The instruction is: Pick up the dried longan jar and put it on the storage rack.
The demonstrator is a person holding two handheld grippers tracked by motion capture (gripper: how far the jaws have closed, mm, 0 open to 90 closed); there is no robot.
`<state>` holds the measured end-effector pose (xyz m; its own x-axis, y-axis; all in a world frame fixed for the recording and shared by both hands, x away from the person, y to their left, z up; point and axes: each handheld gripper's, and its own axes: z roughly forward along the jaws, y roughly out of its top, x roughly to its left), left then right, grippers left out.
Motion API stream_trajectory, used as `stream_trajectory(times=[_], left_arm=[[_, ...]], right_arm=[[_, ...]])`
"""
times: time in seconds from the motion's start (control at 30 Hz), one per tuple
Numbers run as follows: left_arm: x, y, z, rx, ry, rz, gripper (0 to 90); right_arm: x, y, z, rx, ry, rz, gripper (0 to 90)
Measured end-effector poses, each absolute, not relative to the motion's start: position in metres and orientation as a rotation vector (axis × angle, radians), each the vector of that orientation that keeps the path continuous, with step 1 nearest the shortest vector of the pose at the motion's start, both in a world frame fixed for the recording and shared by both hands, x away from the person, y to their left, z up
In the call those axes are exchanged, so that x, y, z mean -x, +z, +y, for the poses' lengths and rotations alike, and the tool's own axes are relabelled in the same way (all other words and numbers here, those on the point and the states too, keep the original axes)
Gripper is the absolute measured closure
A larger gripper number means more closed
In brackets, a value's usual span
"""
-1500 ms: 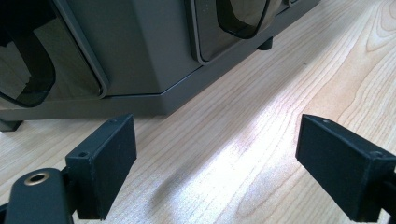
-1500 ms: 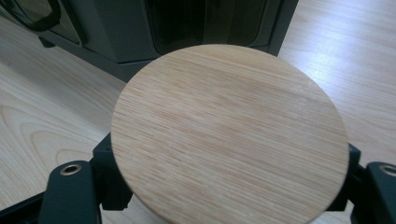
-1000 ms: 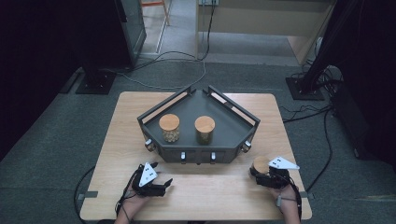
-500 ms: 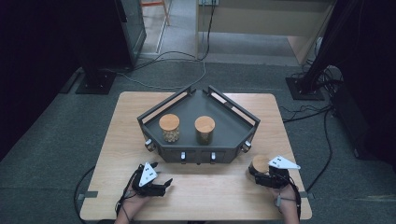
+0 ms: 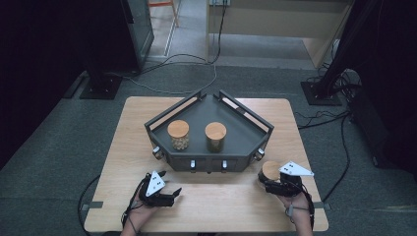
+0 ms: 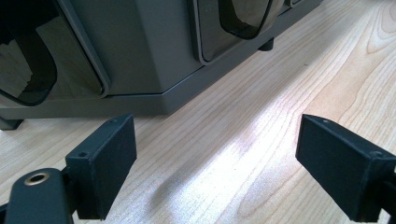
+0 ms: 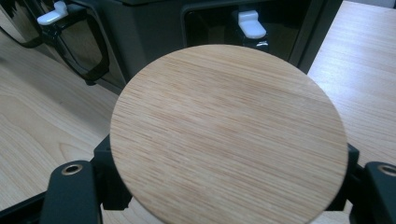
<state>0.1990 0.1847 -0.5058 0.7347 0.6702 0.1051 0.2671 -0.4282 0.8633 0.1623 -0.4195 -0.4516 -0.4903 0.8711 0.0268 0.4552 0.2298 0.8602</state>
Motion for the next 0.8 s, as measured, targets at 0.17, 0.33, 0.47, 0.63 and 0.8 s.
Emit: stream_trajectory(times=[0.17,0.33,0.47,0.63,0.8], left_arm=[[-0.199,-0.506,0.185,-2.014,0.553,0.711,12.3],[-0.199,-0.506,0.185,-2.014,0.552,0.71,12.3],[-0.199,-0.506,0.185,-2.014,0.552,0.71,12.3],[-0.199,-0.506,0.185,-2.013,0.552,0.711,12.3],[-0.199,-0.506,0.185,-2.012,0.55,0.711,12.3]], right_arm=[[-0.162,-0.444,-0.422,-1.229,1.203,2.029,25.5],[-0.16,-0.433,-0.425,-1.246,1.231,2.01,25.5],[-0.159,-0.421,-0.422,-1.213,1.224,2.02,25.5],[-0.159,-0.41,-0.419,-1.192,1.224,2.026,25.5],[-0.16,-0.401,-0.416,-1.188,1.22,2.033,25.5]])
